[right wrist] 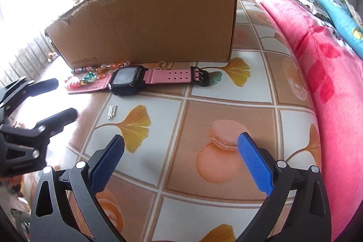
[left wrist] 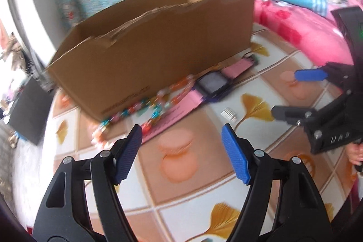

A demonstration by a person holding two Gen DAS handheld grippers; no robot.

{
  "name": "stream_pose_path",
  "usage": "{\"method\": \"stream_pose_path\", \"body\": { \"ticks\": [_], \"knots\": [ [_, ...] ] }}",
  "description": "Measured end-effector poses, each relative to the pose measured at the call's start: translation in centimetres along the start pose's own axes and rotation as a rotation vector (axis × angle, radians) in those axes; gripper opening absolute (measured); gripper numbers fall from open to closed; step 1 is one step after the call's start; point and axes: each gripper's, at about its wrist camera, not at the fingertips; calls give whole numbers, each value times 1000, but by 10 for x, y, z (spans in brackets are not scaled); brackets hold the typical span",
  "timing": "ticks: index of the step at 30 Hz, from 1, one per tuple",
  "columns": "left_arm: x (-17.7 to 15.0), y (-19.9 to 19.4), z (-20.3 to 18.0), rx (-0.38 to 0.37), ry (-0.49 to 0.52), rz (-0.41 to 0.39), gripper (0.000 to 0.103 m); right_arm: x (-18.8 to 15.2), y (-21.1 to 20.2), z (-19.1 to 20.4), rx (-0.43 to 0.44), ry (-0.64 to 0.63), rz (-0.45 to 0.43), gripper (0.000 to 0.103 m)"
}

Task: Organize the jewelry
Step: 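Move the left gripper toward the pink-strapped smartwatch while the right gripper approaches it, then grasp the pink watch strap with the right gripper and lift it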

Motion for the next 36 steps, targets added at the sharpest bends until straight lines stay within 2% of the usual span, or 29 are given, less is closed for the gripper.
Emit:
{"method": "stream_pose_path", "body": {
  "ticks": [2,4,7,9,12,15,17,18,21,23,24,27,31,36],
  "knots": [
    [11,7,2,-106,9,-18,69,1,0,-4,17,10,-2,97],
    [19,17,0,-135,55,-18,69,0,-2,-7,34,32,-18,97],
    [29,34,-11,-128,148,-2,69,2,-5,-17,58,88,-37,97],
    [32,42,-16,-149,177,6,68,3,-9,-32,104,155,-51,96],
    [36,51,-21,-155,180,21,59,3,-11,-46,185,210,-56,95],
    [42,59,-26,-130,201,19,59,5,-11,-52,218,231,-60,95],
    [44,63,-26,-102,212,17,64,5,-10,-51,212,225,-60,95],
    [48,67,-27,-87,213,18,70,5,-10,-50,206,225,-62,95],
    [49,69,-21,-151,175,11,56,3,-13,-45,192,219,-64,95],
    [46,67,-22,-142,190,4,55,3,-13,-46,189,215,-64,95],
    [45,64,-22,-142,196,-7,48,2,-14,-45,189,214,-64,95],
    [40,53,-23,-179,162,8,48,2,-14,-46,192,213,-64,95],
    [34,47,-26,-188,143,8,48,1,-15,-51,219,236,-67,95],
    [36,34,-20,-217,88,-18,48,-3,-19,-65,321,325,-62,95]
  ]
}}
Point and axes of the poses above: each gripper's, at about its wrist camera, not at the fingertips, and y roughly the way its jaws point, z to its left, x to its top, and after that the axes turned 8 degrees about y, right-handed
